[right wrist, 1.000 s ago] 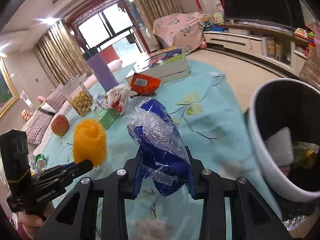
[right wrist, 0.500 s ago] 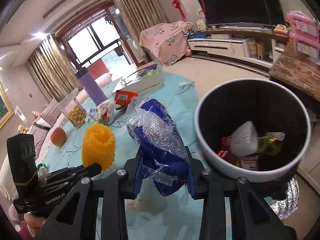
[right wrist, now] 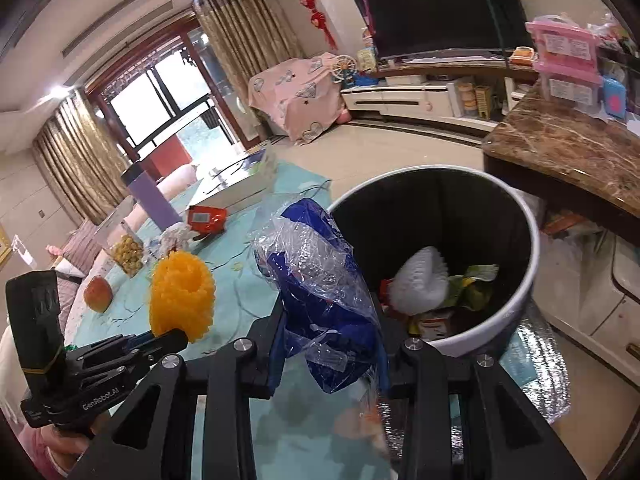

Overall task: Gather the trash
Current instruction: 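Carry the blue bag and orange foam netting over the bin and release both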

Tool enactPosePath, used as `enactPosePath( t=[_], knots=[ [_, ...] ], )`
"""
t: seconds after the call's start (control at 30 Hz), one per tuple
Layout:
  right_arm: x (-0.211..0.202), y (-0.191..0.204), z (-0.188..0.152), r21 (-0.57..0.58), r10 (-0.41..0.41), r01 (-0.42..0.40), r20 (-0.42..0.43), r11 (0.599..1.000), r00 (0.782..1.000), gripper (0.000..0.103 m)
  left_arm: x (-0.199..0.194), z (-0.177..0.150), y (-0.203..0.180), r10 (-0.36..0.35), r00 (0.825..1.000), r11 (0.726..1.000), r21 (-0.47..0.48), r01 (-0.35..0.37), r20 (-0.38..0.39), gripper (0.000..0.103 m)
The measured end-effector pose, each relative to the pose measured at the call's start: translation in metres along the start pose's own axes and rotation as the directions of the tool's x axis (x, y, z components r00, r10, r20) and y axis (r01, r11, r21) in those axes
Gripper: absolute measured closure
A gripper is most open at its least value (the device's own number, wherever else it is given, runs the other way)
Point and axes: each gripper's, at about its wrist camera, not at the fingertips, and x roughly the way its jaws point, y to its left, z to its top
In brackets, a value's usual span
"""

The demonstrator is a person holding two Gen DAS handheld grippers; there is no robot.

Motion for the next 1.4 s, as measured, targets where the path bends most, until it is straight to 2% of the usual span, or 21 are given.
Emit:
enactPosePath(
  t=[0.67,1.4],
  knots=[
    [-0.012,-0.047,0.009,0.058,-0.080,0.080,-0.003,0.995,0.997,0.067,0.042,0.042,-0.057,-0.009,0.999,0.991,0.131,0.014,-0.041,0.082],
    [0.005,-0.070,0.035,0.040,-0.112,0.114,-0.047,0.993,0.993,0.067,0.091,0.073,-0.086,0.008,0.996,0.979,0.205,0.010,-0.086,0.081]
  ],
)
